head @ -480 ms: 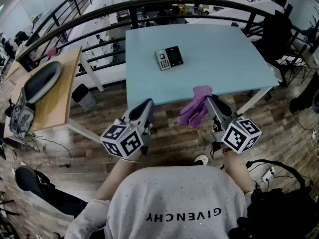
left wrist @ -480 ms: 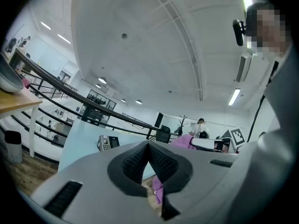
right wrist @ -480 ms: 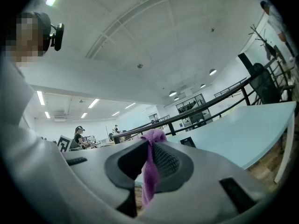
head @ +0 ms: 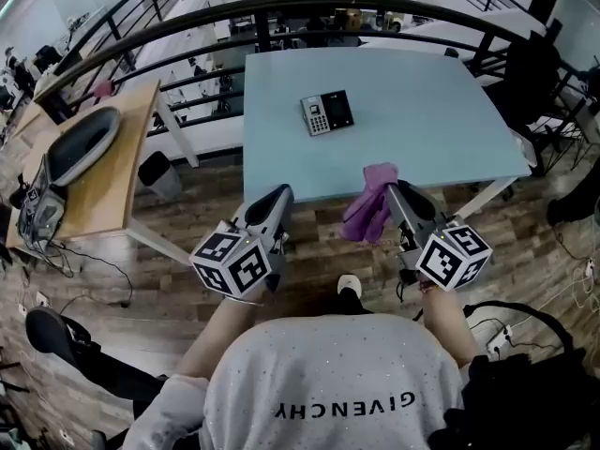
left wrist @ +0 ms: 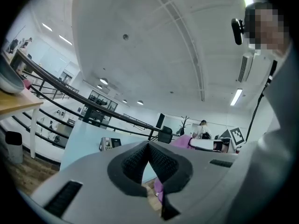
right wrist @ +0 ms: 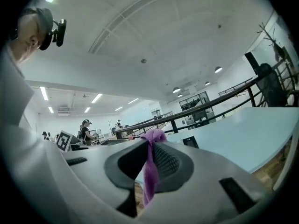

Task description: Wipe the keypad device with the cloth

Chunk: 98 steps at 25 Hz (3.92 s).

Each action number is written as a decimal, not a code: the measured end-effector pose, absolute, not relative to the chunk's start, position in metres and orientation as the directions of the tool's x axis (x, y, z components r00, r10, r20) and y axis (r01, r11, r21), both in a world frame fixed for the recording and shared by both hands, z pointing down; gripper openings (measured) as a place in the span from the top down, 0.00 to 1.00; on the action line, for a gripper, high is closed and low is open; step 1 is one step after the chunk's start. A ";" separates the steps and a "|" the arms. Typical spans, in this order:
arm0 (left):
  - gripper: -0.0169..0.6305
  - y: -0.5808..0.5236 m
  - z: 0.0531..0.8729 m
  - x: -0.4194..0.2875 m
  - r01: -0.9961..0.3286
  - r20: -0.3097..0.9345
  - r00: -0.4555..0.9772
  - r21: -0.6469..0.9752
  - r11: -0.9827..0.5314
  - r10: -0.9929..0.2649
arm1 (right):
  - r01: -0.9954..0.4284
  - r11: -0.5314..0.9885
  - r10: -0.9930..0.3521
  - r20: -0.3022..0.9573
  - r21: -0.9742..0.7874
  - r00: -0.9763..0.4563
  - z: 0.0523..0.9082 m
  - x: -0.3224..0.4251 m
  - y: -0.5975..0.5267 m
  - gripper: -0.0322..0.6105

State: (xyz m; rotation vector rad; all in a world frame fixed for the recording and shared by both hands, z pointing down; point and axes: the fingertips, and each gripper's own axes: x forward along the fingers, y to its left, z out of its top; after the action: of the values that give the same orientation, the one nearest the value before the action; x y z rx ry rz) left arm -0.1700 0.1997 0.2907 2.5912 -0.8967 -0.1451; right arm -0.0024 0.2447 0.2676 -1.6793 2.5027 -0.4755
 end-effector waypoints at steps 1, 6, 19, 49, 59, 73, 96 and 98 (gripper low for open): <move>0.97 0.196 0.291 -0.168 -0.572 0.030 0.789 0.397 -0.717 -0.613 | -0.885 0.354 -0.911 0.101 -0.302 -0.399 0.269 -0.002 0.240 0.90; 0.97 0.174 0.285 -0.148 -0.557 0.021 0.801 0.390 -0.733 -0.598 | -0.862 0.395 -0.895 0.078 -0.319 -0.439 0.272 0.003 0.206 0.90; 0.97 0.062 0.264 -0.094 -0.529 -0.026 0.807 0.410 -0.743 -0.589 | -0.777 0.556 -0.816 -0.017 -0.294 -0.578 0.241 0.023 0.061 0.90; 0.97 -0.079 0.350 -0.027 -0.649 0.117 0.703 0.510 -0.564 -0.702 | -0.669 0.660 -0.672 0.130 -0.342 -0.729 0.328 0.055 -0.105 0.89; 0.97 -0.119 0.397 -0.010 -0.714 0.277 0.685 0.438 -0.546 -0.674 | -0.641 0.658 -0.644 0.144 -0.396 -0.751 0.363 0.050 -0.147 0.89; 0.97 -0.165 0.423 -0.031 -0.805 0.325 0.561 0.428 -0.410 -0.761 | -0.681 0.641 -0.613 0.299 -0.354 -0.732 0.433 0.001 -0.201 0.89; 0.97 -0.139 0.458 -0.054 -0.810 0.395 0.547 0.472 -0.348 -0.738 | -0.904 0.411 -0.803 0.421 -0.120 -0.421 0.470 0.088 -0.229 0.89; 0.97 -0.138 0.457 -0.054 -0.810 0.392 0.547 0.471 -0.349 -0.740 | -0.912 0.391 -0.809 0.426 -0.124 -0.405 0.471 0.098 -0.228 0.89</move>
State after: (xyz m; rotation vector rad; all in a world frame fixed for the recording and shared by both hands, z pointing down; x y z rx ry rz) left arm -0.0537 -0.1377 0.4568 2.1551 -1.2433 0.1451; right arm 0.0980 -0.2282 0.4708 -1.8269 2.8568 -0.5968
